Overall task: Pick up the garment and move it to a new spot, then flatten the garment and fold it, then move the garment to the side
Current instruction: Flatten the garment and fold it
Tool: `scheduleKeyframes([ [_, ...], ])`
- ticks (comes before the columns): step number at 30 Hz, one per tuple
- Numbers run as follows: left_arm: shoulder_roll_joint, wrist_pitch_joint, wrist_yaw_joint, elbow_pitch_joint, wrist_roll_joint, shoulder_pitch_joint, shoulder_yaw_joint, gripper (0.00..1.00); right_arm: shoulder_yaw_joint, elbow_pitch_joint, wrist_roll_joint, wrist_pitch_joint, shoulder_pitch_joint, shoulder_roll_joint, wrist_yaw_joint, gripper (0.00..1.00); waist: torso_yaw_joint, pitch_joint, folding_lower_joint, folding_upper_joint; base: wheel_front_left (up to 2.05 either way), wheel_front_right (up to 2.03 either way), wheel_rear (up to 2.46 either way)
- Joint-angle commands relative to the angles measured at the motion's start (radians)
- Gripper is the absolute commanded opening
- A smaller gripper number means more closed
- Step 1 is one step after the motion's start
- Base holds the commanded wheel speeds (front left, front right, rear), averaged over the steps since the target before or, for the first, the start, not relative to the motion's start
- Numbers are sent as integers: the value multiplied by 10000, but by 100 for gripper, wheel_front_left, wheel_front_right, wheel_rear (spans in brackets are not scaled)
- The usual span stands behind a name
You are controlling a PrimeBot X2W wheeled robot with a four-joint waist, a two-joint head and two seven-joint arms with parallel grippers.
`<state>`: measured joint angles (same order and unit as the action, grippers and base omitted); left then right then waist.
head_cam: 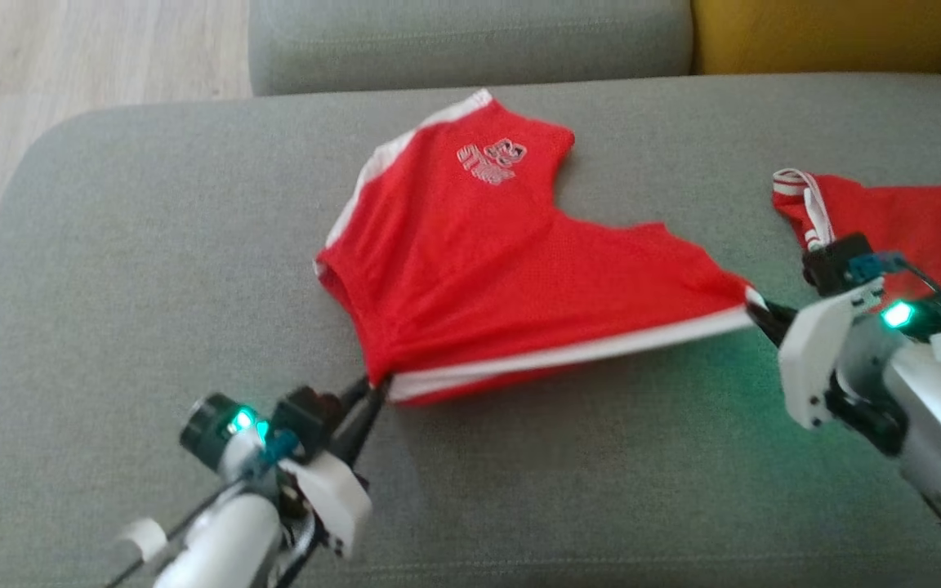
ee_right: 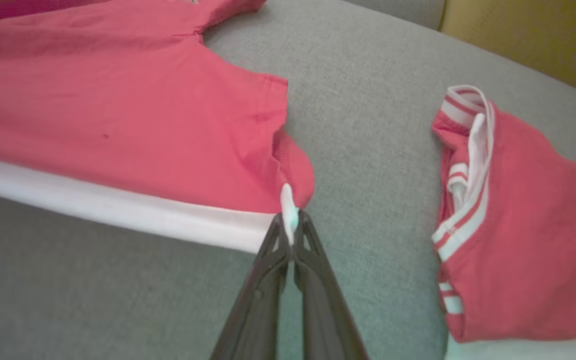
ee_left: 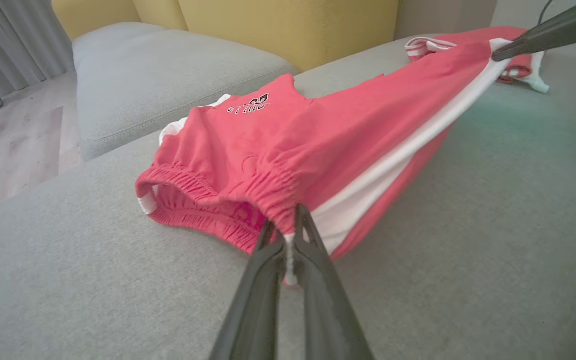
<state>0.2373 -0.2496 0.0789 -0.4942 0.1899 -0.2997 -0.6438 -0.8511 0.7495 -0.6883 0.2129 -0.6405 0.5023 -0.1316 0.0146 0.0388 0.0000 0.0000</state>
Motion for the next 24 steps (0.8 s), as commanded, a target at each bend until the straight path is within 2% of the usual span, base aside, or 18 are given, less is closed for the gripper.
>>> scheduleKeyframes([
  [1, 174, -121, -43, 303, 66, -252, 321, 0, -33, -219, -106, 70, 22, 395, 9, 0, -23, -83, 0, 0, 0, 0, 0],
  [5, 123, -121, 76, 596, 193, 316, 33, 0, -500, -1061, -791, 1043, 333, 1294, 9, 0, -84, -384, 0, 0, 0, 0, 0],
  [6, 98, -67, 151, 764, 316, 619, -138, 0, -693, -1528, -1099, 1534, 478, 1781, 9, 0, -110, -511, 0, 0, 0, 0, 0],
  [8, 111, 60, 227, 990, 458, 917, -321, 0, -825, -2015, -1439, 2069, 635, 2276, 9, 0, -120, -601, 0, 0, 0, 0, 0],
  [13, 265, 470, 341, 1830, 717, 1645, -805, 0, -897, -3213, -2205, 3632, 1100, 3476, 9, 0, -110, -740, 0, 0, 0, 0, 0],
  [16, 395, 695, 373, 2363, 850, 1949, -1000, 0, -609, -3901, -2523, 4301, 1332, 4005, 9, 0, -54, -772, 0, 0, 0, 0, 0],
  [20, 496, 809, 239, 2940, 952, 1921, -861, 0, 113, -4462, -2398, 4403, 1244, 4214, 9, 0, 140, -662, 0, 0, 0, 0, 0],
  [24, 421, 798, 56, 3207, 1080, 1498, -536, 0, 786, -4582, -2155, 4527, 849, 3903, 9, 0, 485, -387, 0, 0, 0, 0, 0],
])
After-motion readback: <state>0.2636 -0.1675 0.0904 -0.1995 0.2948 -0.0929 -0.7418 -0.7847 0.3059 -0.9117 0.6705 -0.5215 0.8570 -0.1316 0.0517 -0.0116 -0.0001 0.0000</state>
